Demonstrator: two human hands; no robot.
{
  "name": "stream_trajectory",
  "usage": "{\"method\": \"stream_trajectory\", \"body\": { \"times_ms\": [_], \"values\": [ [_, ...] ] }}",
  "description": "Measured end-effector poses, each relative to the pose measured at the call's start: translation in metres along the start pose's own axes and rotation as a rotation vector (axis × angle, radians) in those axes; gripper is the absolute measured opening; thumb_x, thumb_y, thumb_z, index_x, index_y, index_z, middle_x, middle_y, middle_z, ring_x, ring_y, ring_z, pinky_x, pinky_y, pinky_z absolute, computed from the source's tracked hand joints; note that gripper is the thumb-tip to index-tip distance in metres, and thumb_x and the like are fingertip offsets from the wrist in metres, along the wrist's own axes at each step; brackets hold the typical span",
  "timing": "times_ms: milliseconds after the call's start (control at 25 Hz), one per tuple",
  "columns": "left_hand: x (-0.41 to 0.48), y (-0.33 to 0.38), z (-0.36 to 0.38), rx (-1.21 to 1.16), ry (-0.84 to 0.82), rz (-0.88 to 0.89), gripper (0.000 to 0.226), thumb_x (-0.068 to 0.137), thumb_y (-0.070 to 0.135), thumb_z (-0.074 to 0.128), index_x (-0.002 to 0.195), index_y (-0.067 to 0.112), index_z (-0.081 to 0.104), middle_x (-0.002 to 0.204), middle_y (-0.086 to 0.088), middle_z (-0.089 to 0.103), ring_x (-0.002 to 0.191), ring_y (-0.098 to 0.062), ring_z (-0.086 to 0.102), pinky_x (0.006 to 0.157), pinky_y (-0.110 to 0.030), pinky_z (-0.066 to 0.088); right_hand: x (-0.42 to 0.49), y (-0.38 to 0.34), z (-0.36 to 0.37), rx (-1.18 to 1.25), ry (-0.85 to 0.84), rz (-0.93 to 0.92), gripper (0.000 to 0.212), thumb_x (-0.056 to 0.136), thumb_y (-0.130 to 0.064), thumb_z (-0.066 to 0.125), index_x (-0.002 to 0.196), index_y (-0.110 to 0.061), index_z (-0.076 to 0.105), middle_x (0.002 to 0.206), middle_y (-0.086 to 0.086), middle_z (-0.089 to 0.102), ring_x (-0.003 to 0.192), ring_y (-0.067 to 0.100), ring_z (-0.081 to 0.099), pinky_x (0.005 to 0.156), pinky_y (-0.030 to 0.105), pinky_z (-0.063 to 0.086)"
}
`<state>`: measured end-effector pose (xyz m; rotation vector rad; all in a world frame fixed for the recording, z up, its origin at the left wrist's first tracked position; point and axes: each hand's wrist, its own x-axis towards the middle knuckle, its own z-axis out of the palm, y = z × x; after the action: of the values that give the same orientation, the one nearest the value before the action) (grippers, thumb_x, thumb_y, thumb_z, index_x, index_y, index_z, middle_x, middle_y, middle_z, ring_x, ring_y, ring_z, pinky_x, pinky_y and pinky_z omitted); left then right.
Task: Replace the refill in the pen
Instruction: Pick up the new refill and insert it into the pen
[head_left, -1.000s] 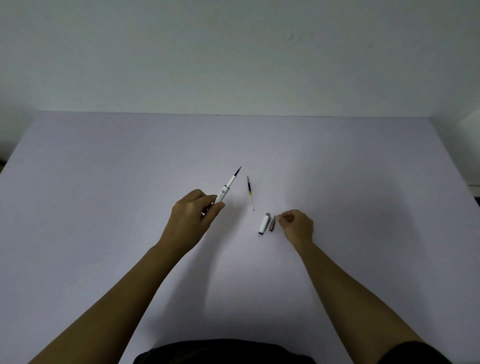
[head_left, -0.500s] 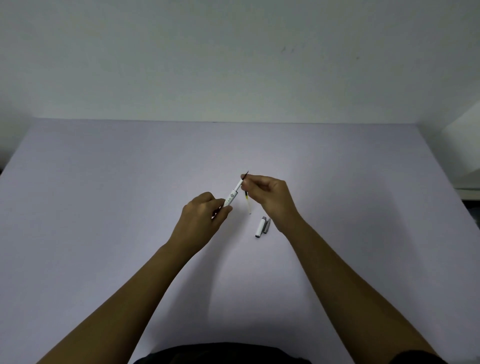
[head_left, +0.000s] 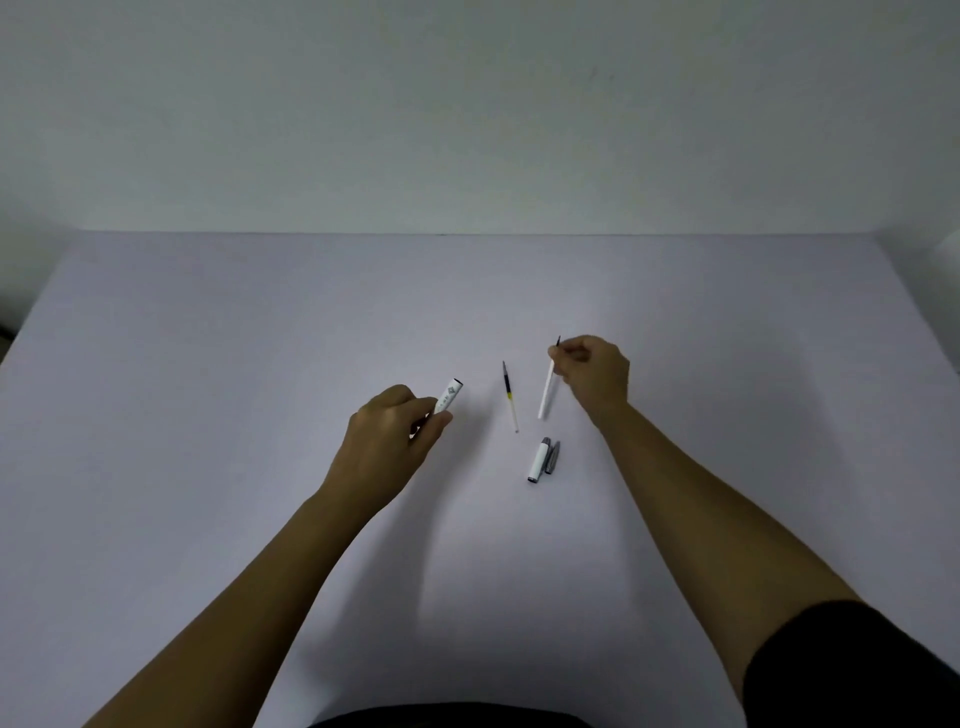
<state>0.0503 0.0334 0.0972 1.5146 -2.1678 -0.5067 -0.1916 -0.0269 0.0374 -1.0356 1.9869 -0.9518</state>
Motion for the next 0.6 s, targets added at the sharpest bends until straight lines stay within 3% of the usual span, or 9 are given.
{"method": "stream_trajectory", "body": {
  "times_ms": [120,240,400,600],
  "values": [
    [0.011,-0.009,0.003,-0.01,0.001,-0.038,0.021,0.081,0.023,0.06,0.075,0.007,0.071,0.06,0.004,0.04,0.048,-0.011,0.035,0.048,-0.011,0.022,0.018,0.015,0.02,-0.166,-0.025,0.031,0.023,0.081,-0.024,0.069,0.09,-0.003,0.07,0.089,0.016,0.075,0.086,0.028,0.07,0.08,0.03,0.053],
    [0.021,-0.019,0.007,-0.009,-0.011,-0.058,0.022,0.082,0.023,0.06,0.076,0.006,0.071,0.06,0.004,0.041,0.048,-0.013,0.037,0.048,-0.01,0.023,0.032,0.026,0.034,-0.27,-0.05,0.054,0.026,0.081,-0.024,0.069,0.094,-0.002,0.071,0.095,0.017,0.075,0.092,0.029,0.069,0.081,0.031,0.052],
    [0.033,-0.029,0.011,-0.012,-0.022,-0.052,0.021,0.082,0.021,0.061,0.075,0.004,0.071,0.058,0.003,0.04,0.048,-0.014,0.038,0.049,-0.011,0.023,0.042,0.038,0.044,-0.312,-0.062,0.072,0.025,0.079,-0.024,0.071,0.09,-0.002,0.07,0.094,0.017,0.074,0.09,0.03,0.069,0.082,0.034,0.054],
    [0.036,-0.028,0.016,-0.041,-0.013,-0.051,0.019,0.082,0.02,0.062,0.079,0.003,0.071,0.06,0.003,0.042,0.049,-0.014,0.038,0.049,-0.01,0.024,0.039,0.036,0.042,-0.279,-0.039,0.047,0.024,0.08,-0.023,0.07,0.089,-0.001,0.069,0.094,0.016,0.073,0.089,0.029,0.068,0.074,0.025,0.047]
  ]
}}
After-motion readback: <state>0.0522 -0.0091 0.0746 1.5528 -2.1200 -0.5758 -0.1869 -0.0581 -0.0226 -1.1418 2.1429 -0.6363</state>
